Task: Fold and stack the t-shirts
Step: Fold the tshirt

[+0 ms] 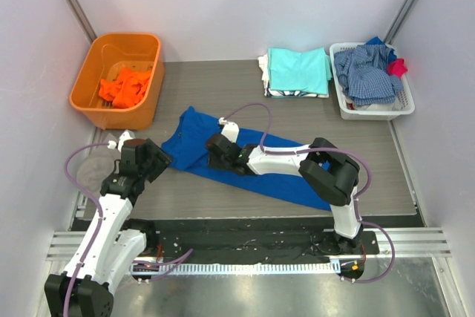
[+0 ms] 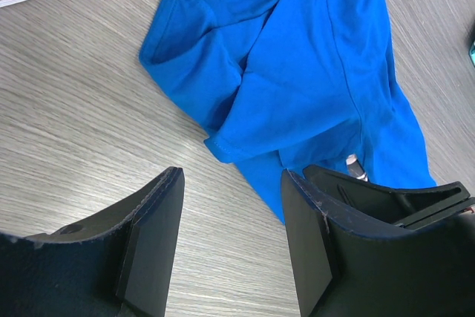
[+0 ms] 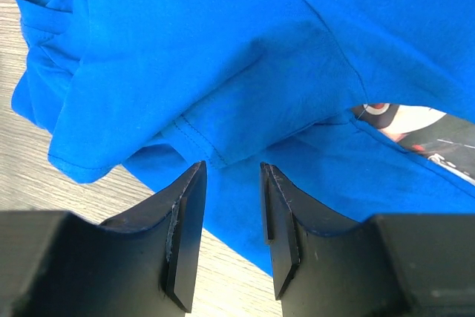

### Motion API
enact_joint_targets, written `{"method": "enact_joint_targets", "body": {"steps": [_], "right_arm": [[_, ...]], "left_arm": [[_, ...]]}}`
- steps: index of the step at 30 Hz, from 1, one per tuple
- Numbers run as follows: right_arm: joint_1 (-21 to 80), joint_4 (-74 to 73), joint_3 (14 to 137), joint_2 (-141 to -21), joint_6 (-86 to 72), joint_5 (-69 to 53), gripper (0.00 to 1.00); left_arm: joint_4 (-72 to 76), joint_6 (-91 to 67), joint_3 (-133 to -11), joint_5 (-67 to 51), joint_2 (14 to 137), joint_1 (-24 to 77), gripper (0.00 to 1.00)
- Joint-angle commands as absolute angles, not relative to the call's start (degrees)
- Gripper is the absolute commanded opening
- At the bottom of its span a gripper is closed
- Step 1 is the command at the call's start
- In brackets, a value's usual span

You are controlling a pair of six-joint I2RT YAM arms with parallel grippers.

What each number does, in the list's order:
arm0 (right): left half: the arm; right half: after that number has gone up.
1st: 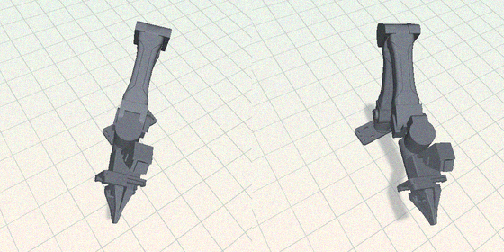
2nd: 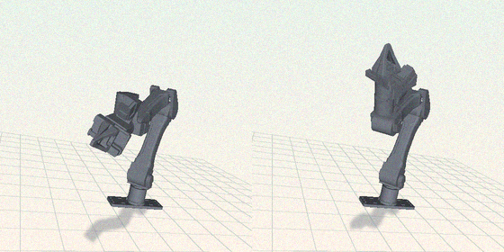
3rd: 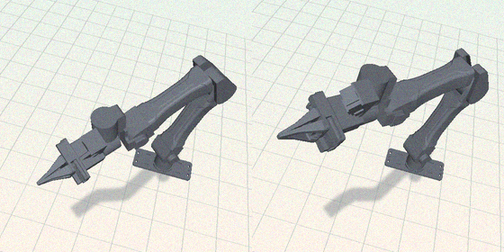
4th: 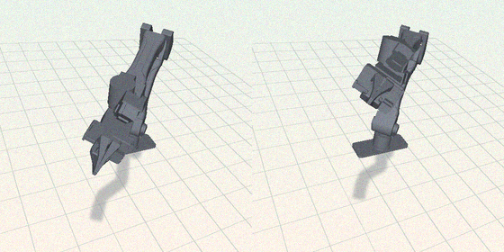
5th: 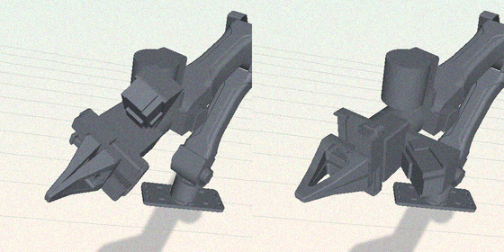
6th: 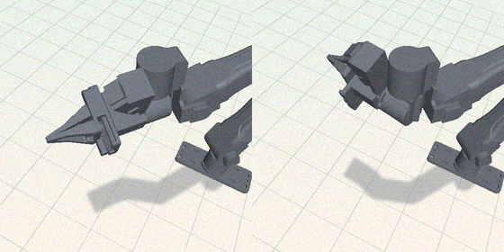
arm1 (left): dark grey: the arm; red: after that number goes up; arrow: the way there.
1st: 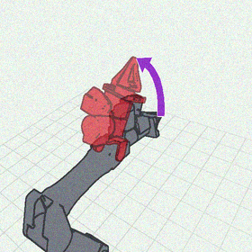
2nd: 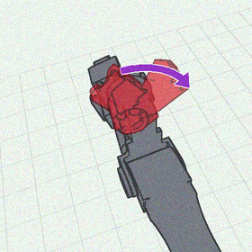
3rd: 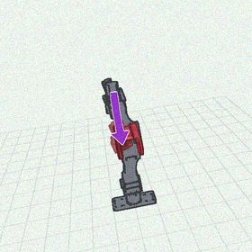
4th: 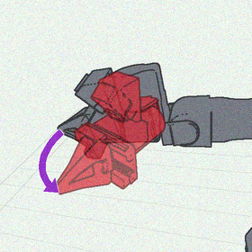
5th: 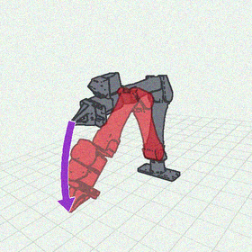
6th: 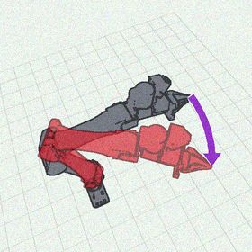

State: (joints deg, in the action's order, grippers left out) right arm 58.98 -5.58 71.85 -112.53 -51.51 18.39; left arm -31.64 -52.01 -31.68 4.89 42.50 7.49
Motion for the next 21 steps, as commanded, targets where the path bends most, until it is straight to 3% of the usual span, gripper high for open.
{"method": "enact_joint_targets", "body": {"steps": [1, 21], "right_arm": [[59.4, -3.3, 74.2, -111.1, -52.9, 20.3, 0.43], [59.5, -3.2, 75.9, -113.8, -52.9, 18.7, 0.42]], "left_arm": [[-31.4, -51.1, -31.6, 4.9, 41.8, 7.6, 0.59], [-31.6, -50.4, -31.1, 5.3, 41.7, 7.6, 0.6]]}}
